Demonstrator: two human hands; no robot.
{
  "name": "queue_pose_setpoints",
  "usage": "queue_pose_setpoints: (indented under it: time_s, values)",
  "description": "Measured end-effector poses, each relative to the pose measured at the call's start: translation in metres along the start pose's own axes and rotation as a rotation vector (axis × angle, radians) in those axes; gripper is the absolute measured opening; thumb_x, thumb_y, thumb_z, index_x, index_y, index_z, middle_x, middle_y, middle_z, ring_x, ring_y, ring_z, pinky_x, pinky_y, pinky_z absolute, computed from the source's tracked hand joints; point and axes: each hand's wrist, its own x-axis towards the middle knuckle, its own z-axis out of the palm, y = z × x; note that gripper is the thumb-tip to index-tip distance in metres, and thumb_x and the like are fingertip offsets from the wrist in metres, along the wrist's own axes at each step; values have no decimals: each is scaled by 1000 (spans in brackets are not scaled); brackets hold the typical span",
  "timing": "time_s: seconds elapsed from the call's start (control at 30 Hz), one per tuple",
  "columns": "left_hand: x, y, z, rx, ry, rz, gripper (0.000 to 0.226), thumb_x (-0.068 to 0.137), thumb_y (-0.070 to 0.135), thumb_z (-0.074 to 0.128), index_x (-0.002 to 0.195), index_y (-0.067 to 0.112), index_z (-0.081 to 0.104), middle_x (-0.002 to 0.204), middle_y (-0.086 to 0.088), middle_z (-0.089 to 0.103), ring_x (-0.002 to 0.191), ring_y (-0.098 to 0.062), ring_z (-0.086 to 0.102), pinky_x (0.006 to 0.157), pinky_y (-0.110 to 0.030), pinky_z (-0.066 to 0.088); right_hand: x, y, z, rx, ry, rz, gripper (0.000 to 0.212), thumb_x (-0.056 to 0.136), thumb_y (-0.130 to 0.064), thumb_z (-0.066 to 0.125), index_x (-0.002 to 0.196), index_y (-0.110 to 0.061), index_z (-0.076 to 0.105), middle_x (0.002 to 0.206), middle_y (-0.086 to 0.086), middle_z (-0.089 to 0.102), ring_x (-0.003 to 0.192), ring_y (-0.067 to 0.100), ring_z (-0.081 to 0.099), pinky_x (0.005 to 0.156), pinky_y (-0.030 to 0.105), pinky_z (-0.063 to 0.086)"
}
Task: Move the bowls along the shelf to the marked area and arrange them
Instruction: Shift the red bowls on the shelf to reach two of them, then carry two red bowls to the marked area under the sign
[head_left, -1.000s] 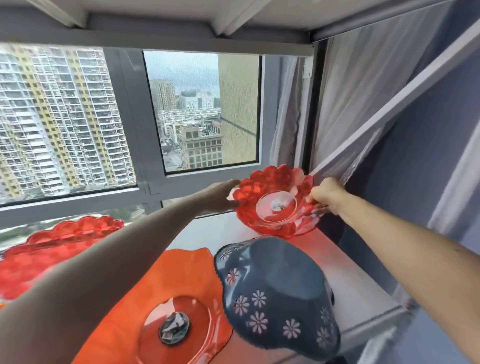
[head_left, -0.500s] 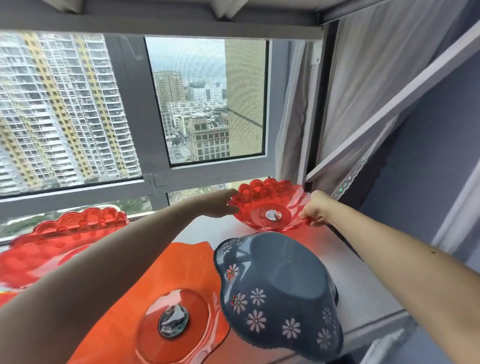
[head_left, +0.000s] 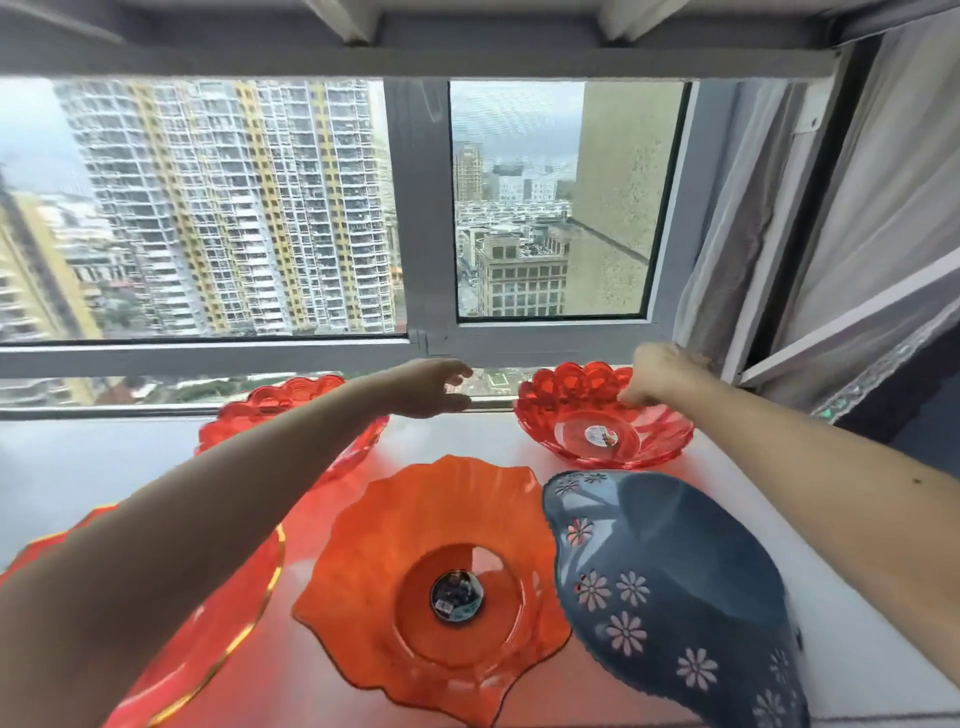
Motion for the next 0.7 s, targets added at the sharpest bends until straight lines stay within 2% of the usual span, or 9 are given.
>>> queue_pose_setpoints:
  time_s: [0.1, 0.13, 0.2, 0.27, 0.33, 0.43, 0.53, 0.6, 0.7]
  values:
    - [-34, -28, -21, -18, 52, -53, 52, 95, 26, 56, 143, 10, 43, 144, -12, 52, 128, -26, 53, 109, -35, 40, -9, -44, -18, 65, -4, -154, 36, 81, -44, 67, 96, -14, 55, 97, 4, 58, 103, 28, 60, 76, 35, 42]
    - [-47, -38, -26, -22, 70, -69, 52, 95, 25, 56, 142, 9, 43, 144, -12, 52, 128, -26, 53, 109, -34, 38, -16, -61, -22, 77, -20, -208, 40, 81, -49, 67, 90, -12, 52, 92, 4, 56, 95, 25, 60, 75, 34, 44]
    - [-74, -58, -36, -31, 115, -102, 49, 95, 23, 56, 139, 4, 47, 140, -14, 55, 126, -27, 55, 108, -35, 40, -29, -95, -26, 126, -31, -315, 48, 80, -50, 69, 70, -10, 45, 72, 1, 49, 67, 18, 51, 65, 30, 43]
    - [-99, -79, -43, -61, 153, -130, 44, 93, 20, 59, 133, 1, 53, 135, -17, 59, 121, -29, 59, 104, -38, 45, -44, -126, -27, 172, -46, -405, 50, 79, -48, 71, 60, -15, 39, 62, -1, 40, 59, 18, 41, 58, 27, 36]
    - [-129, -103, -49, -80, 162, -167, 41, 92, 18, 61, 129, 2, 57, 131, -17, 62, 118, -29, 61, 102, -39, 47, -63, -157, -27, 183, -75, -486, 49, 76, -49, 73, 58, -17, 41, 60, 0, 43, 65, 22, 47, 62, 26, 37]
    - [-171, -138, -55, -107, 165, -229, 45, 91, 21, 63, 133, 7, 55, 133, -12, 61, 118, -27, 61, 104, -37, 46, -93, -200, -22, 241, -115, -567, 47, 72, -50, 76, 56, -14, 51, 52, 1, 49, 50, 18, 48, 54, 24, 40]
    - [-212, -170, -54, -127, 159, -271, 50, 90, 26, 63, 136, 8, 52, 138, -11, 58, 123, -26, 58, 105, -36, 45, -120, -235, -9, 338, -169, -565, 41, 71, -42, 80, 73, -2, 72, 51, 3, 56, 43, 16, 50, 44, 20, 42]
    - [-233, -186, -49, -142, 135, -317, 56, 89, 30, 65, 138, 9, 50, 140, -11, 55, 124, -26, 56, 105, -35, 44, -133, -252, 1, 358, -156, -550, 41, 71, -42, 81, 75, -4, 68, 55, 2, 55, 45, 15, 50, 42, 20, 40]
    - [-257, -210, -39, -124, 96, -379, 62, 86, 35, 67, 139, 11, 47, 139, -11, 56, 122, -26, 57, 104, -35, 45, -144, -274, 19, 361, -90, -472, 40, 77, -44, 75, 70, -11, 54, 63, 4, 56, 52, 18, 54, 48, 27, 44]
